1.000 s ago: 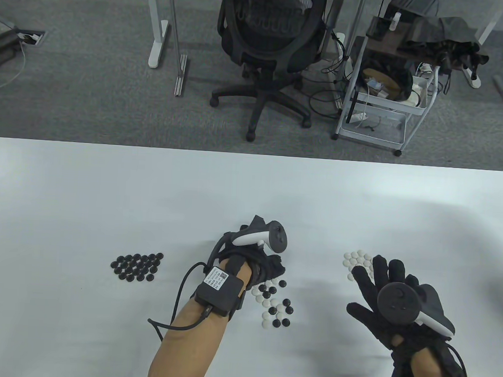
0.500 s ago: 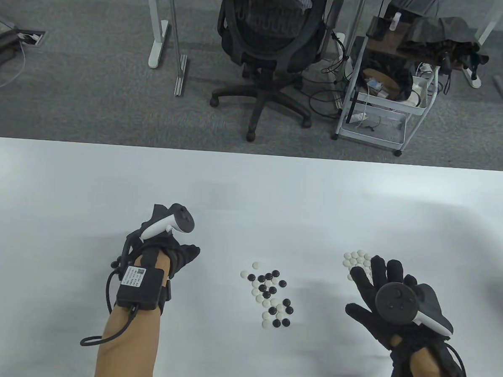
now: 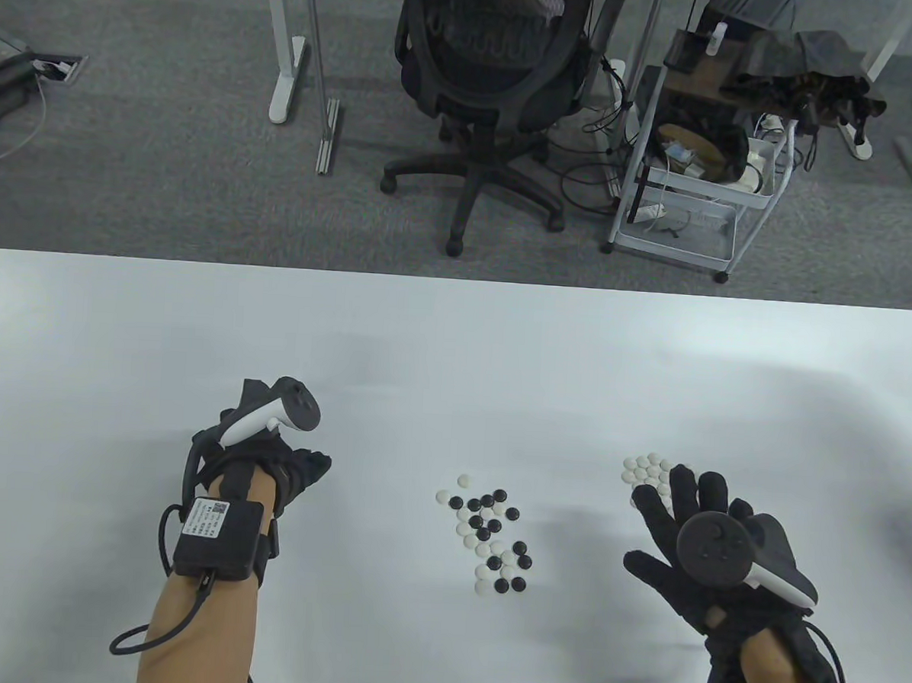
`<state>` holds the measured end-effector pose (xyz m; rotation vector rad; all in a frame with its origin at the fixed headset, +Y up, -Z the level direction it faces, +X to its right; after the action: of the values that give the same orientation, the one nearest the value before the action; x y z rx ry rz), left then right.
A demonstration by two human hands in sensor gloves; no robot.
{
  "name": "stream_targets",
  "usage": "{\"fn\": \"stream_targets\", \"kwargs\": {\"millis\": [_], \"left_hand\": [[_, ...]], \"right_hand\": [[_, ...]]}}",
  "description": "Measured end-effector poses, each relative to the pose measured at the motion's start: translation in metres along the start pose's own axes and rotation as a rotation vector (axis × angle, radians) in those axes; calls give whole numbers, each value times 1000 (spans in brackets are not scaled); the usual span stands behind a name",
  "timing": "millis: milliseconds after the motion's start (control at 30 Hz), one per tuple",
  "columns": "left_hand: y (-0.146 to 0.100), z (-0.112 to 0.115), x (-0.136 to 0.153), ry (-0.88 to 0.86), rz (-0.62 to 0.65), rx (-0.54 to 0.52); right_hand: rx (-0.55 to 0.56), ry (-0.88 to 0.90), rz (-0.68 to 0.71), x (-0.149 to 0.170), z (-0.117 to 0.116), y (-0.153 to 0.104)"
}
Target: Go stone sorting task
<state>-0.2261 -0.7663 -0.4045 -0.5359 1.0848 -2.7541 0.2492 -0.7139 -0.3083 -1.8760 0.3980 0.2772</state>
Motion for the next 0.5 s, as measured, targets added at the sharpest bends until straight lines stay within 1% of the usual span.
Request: {"fn": "stream_targets", "kwargs": {"millis": [67,200,300,400,500], "left_hand": [[-5,2,-17,38,45,5],[-14,16,-58,126,152,51],[-19,36,-93,211,239,103],[-22,55,-122,303,291,126],[-21,70,-142,353,323,152]], "right_hand": [[0,0,0,0,0,0],[-2,-1,0,-1,-1,0],[0,0,1,-1,0,0],[2,2,1,0,0,-1],[2,2,1,0,0,-1]]}}
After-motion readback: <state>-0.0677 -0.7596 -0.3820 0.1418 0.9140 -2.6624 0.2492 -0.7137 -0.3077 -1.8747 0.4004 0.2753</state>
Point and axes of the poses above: the tracker on the back of each hand, its own x axis roughly to the little-finger side, its own y axis roughly from the wrist to the fingertips, z = x × y, the point moved 5 cm from there along y, roughly from the wrist to the fingertips, and after that the axes turned 11 degrees about -y, right-handed, at the moved point
